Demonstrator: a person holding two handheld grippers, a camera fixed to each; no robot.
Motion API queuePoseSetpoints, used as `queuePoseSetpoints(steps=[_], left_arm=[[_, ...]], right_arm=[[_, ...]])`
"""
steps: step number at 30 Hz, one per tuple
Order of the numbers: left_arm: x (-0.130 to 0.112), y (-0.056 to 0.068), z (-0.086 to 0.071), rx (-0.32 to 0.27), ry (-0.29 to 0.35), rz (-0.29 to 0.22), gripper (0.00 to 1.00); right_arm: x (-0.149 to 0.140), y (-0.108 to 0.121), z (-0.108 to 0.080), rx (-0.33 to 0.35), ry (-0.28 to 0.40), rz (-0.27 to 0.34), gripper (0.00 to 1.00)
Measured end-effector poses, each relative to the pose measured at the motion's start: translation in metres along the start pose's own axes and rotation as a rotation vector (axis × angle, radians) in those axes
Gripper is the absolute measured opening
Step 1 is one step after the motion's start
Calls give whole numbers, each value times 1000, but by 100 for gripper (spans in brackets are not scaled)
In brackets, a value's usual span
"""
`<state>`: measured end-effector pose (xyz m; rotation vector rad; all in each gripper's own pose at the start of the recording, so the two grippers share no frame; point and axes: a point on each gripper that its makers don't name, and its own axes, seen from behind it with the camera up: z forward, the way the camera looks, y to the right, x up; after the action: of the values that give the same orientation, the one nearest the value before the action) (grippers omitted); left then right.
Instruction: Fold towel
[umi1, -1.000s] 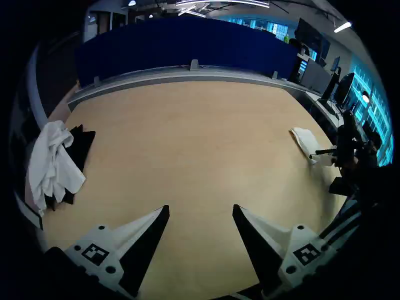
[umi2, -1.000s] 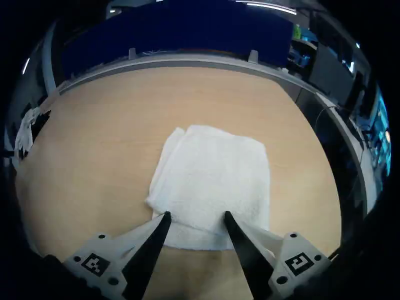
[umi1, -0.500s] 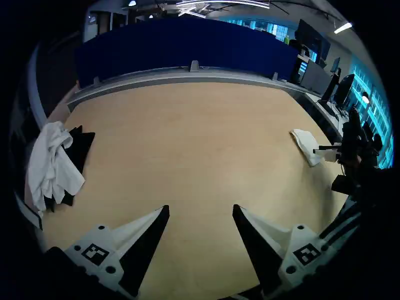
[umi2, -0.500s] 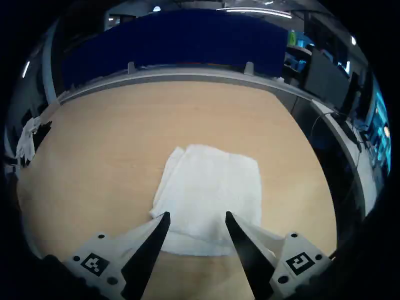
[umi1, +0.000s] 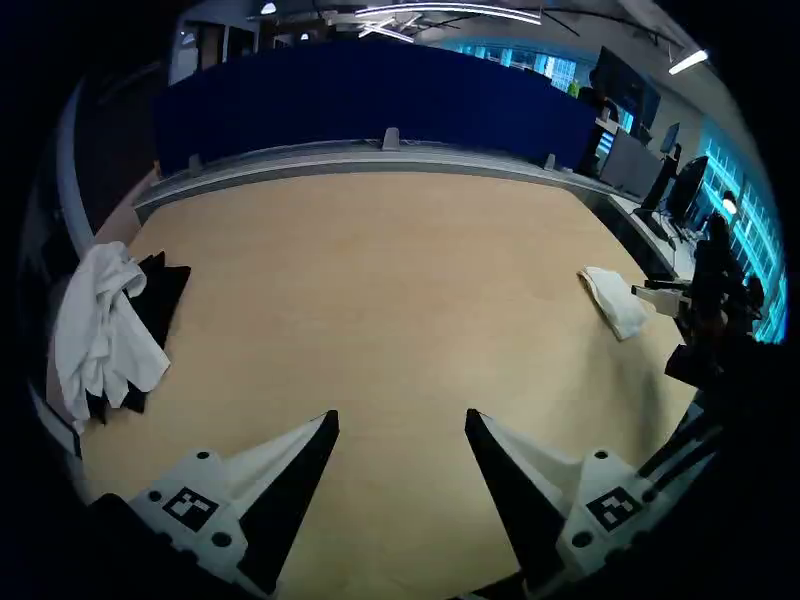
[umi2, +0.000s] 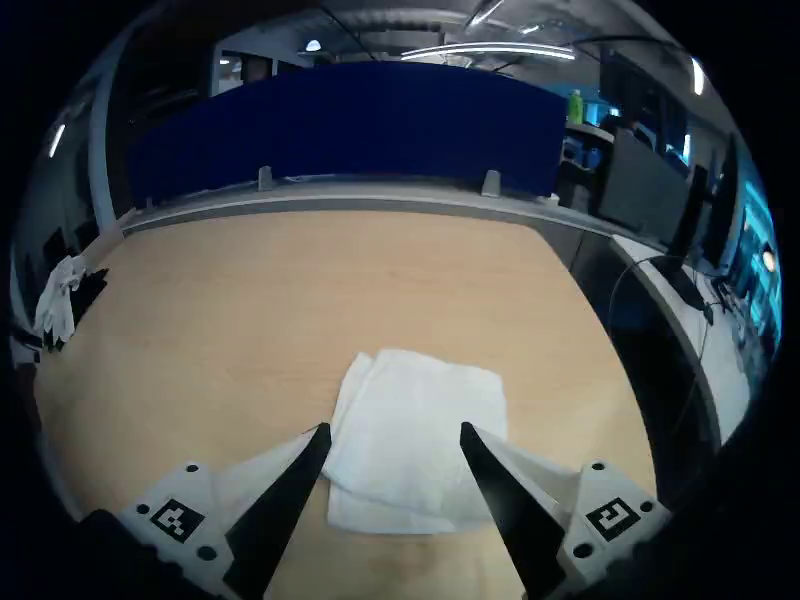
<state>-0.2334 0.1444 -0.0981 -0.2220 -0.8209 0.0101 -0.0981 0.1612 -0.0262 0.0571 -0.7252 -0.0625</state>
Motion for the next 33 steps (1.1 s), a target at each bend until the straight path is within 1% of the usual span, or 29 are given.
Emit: queuePoseSetpoints(steps=[5, 8, 14, 18, 23, 26, 29, 33], left_arm=[[5, 0, -1, -8, 16, 0, 94], [7, -1, -2, -13, 24, 1, 94], [12, -5, -3, -25, 51, 2, 94], [19, -8, -5, -33, 79, 1, 94], [31, -16, -8, -35, 124, -2, 94], [38, -21, -10, -34, 148, -7, 94], [45, -28, -11, -31, 176, -11, 94], [59, -41, -15, -12, 239, -14, 94]], right_arm=[[26, -15, -9, 2, 65, 7, 100], [48, -31, -18, 12, 126, 14, 100], [100, -73, -40, 30, 275, 27, 100], [132, -101, -59, 26, 375, 38, 100], [160, -133, -78, 16, 474, 46, 100], [168, -147, -85, 10, 508, 46, 100], [170, -159, -88, 10, 514, 47, 100], [171, -168, -91, 6, 516, 51, 100]])
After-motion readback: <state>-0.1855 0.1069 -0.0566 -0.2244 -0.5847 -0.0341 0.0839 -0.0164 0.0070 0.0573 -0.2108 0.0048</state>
